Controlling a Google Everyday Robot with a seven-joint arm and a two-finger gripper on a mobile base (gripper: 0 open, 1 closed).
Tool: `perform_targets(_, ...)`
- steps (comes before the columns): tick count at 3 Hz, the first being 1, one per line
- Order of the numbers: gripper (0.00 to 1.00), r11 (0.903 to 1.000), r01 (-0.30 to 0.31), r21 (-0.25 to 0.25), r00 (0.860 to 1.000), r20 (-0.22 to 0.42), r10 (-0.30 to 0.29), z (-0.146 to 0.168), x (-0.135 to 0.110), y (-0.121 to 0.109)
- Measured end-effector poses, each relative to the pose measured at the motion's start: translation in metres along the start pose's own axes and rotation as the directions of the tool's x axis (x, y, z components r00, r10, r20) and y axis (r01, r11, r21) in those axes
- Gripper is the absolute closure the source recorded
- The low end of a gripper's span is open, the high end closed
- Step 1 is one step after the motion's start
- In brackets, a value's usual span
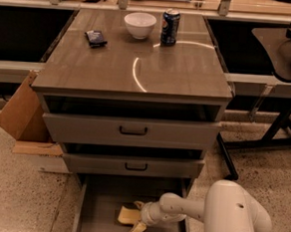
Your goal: Pick sponge from bottom drawer and place on counter
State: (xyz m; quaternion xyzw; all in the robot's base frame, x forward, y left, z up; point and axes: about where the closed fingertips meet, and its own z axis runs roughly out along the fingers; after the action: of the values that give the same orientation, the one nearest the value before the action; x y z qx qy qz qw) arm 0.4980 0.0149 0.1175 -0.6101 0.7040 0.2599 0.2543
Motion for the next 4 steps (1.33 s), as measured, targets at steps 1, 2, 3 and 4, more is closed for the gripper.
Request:
perform_targets(1,0.5,0.9997,0.01,-0.023,1.0,-0.003,-0.01,0.009,-0.011,0.0)
perform_targets(2,0.73,0.9989,0.019,-0.043,1.0,-0.007,-0.019,0.017,-0.014,0.001)
perform_targets(3,0.96,0.997,0.038,-0.067,0.999,-0.008,-0.039,0.02,-0.024,0.008)
perform_targets(4,1.0,0.9915,0.116,-0.058,0.992,0.06,-0.113,-0.013,-0.054,0.015)
